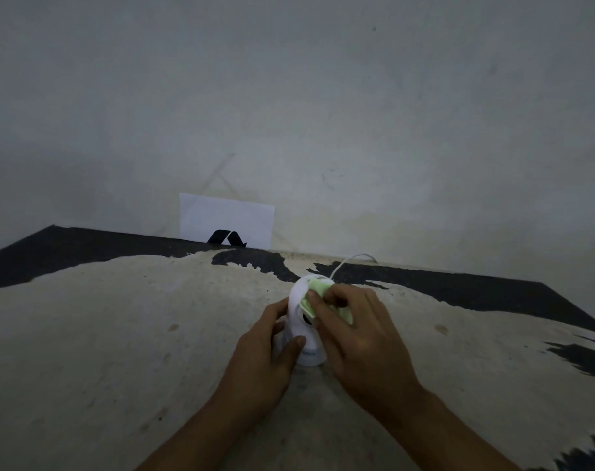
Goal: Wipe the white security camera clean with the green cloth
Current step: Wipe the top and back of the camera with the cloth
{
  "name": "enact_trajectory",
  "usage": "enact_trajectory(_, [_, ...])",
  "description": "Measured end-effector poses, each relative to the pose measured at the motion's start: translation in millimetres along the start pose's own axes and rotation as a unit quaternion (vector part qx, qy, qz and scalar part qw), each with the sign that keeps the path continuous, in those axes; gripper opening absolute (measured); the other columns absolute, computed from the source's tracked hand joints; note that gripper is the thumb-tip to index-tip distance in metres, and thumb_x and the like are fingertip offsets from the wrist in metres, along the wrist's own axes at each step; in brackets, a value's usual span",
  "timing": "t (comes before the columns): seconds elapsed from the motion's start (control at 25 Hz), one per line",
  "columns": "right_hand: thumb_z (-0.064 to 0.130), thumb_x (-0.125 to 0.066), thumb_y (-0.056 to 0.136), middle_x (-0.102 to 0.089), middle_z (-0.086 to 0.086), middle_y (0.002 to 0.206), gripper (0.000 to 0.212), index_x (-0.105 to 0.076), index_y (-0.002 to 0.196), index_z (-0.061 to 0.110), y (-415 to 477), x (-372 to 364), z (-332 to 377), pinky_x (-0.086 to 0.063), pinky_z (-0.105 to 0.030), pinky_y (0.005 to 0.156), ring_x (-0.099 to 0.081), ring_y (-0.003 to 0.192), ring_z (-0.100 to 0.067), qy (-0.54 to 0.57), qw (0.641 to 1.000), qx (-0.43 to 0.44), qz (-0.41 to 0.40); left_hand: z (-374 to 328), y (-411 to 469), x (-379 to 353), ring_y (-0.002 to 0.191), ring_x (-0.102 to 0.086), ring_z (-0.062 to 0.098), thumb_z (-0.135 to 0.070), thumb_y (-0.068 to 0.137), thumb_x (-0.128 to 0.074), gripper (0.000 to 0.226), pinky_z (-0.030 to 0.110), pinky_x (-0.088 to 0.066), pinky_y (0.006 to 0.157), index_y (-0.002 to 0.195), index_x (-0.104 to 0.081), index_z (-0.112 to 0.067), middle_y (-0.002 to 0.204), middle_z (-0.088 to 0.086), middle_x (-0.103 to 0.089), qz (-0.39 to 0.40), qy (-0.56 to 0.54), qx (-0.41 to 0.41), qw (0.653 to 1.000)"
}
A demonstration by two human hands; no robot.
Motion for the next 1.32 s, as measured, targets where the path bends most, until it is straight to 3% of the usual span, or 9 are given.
enact_trajectory(0.16, [0.027, -0.046, 0.093, -0.054, -0.013, 0.121, 0.042, -0.051, 0.131, 0.01, -15, 3, -24, -0.051, -0.023, 0.084, -0.05, 0.108, -0.015, 0.106, 0.988, -0.108, -0.027, 0, -1, 2, 0.099, -0.043, -0.019, -0.039, 0.086, -0.056, 0.051, -0.005, -0.037, 0.069, 0.132, -0.035, -0.04, 0.118, -0.031, -0.046, -0.006, -0.003, -0.009, 1.0])
enact_trajectory(0.32, [0.023, -0.043, 0.092, -0.041, -0.012, 0.134, 0.044, -0.042, 0.135, 0.014, -23, -7, -5, -0.044, -0.04, 0.101, -0.041, 0.125, -0.025, 0.049, 0.998, -0.032, -0.013, 3, -1, 1, 0.111, -0.044, -0.007, -0.045, 0.085, -0.053, 0.051, 0.002, -0.036, 0.078, 0.133, -0.036, -0.04, 0.125, -0.025, -0.049, -0.003, -0.003, -0.004, 1.0])
enact_trajectory(0.48, [0.022, -0.04, 0.097, -0.053, -0.012, 0.135, 0.035, -0.051, 0.128, 0.01, -20, -4, -1, -0.043, -0.044, 0.103, -0.037, 0.133, -0.023, 0.07, 0.997, 0.013, -0.018, 3, -1, 0, 0.109, -0.046, -0.008, -0.056, 0.079, -0.048, 0.057, 0.004, -0.039, 0.081, 0.132, -0.036, -0.04, 0.127, -0.023, -0.052, 0.001, -0.008, 0.0, 1.0])
enact_trajectory(0.64, [0.039, -0.049, 0.092, -0.046, -0.006, 0.137, 0.047, -0.048, 0.131, 0.015, -9, -4, -18, -0.043, -0.026, 0.102, -0.041, 0.129, -0.015, 0.179, 0.979, -0.096, -0.016, 4, 0, 1, 0.115, -0.047, -0.003, -0.055, 0.079, -0.049, 0.058, 0.014, -0.041, 0.092, 0.133, -0.036, -0.039, 0.131, -0.019, -0.052, -0.006, -0.007, 0.003, 1.0])
enact_trajectory(0.8, [0.054, -0.044, 0.085, -0.048, 0.021, 0.132, 0.039, -0.053, 0.119, 0.036, -7, -9, -42, -0.038, -0.01, 0.099, -0.042, 0.123, 0.007, 0.322, 0.915, -0.242, -0.036, 1, -1, 1, 0.118, -0.046, -0.001, -0.05, 0.082, -0.053, 0.055, 0.021, -0.042, 0.097, 0.133, -0.035, -0.04, 0.132, -0.02, -0.05, -0.007, -0.014, 0.0, 1.0])
enact_trajectory(1.0, [0.039, -0.054, 0.089, -0.058, 0.027, 0.119, 0.017, -0.057, 0.105, 0.043, -3, -5, -41, -0.045, -0.011, 0.09, -0.052, 0.113, 0.007, 0.356, 0.9, -0.245, -0.054, 1, 0, 1, 0.118, -0.046, 0.001, -0.047, 0.083, -0.054, 0.055, 0.023, -0.041, 0.098, 0.134, -0.035, -0.037, 0.134, -0.018, -0.05, -0.009, -0.007, -0.001, 1.0])
enact_trajectory(1.08, [0.027, -0.059, 0.088, -0.059, 0.022, 0.115, 0.025, -0.056, 0.111, 0.036, -5, -10, -49, -0.048, -0.014, 0.086, -0.053, 0.108, 0.007, 0.342, 0.898, -0.273, -0.047, 0, 0, 0, 0.118, -0.046, -0.001, -0.048, 0.082, -0.054, 0.055, 0.025, -0.042, 0.1, 0.133, -0.035, -0.039, 0.134, -0.019, -0.049, -0.005, -0.011, 0.002, 1.0])
enact_trajectory(1.24, [0.018, -0.047, 0.095, -0.046, 0.02, 0.131, 0.039, -0.043, 0.131, 0.032, -4, -20, -43, -0.033, 0.001, 0.093, -0.039, 0.115, 0.019, 0.321, 0.909, -0.266, 0.014, 0, -1, 0, 0.118, -0.044, -0.001, -0.051, 0.079, -0.053, 0.059, 0.025, -0.041, 0.101, 0.134, -0.034, -0.039, 0.136, -0.017, -0.05, -0.003, -0.015, 0.007, 1.0])
enact_trajectory(1.32, [0.017, -0.046, 0.096, -0.043, 0.018, 0.132, 0.04, -0.04, 0.133, 0.03, -3, -17, -40, -0.03, 0.004, 0.092, -0.042, 0.118, 0.011, 0.301, 0.921, -0.248, 0.016, -1, -1, 1, 0.118, -0.043, -0.001, -0.046, 0.083, -0.055, 0.056, 0.026, -0.04, 0.102, 0.134, -0.034, -0.038, 0.136, -0.015, -0.049, -0.004, -0.011, 0.008, 1.0])
Point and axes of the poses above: each hand's wrist, its own y-axis towards the middle knuckle, its own x-axis out of the back of the hand, z = x × y, the point moved 10 cm from there along y, towards the middle knuckle
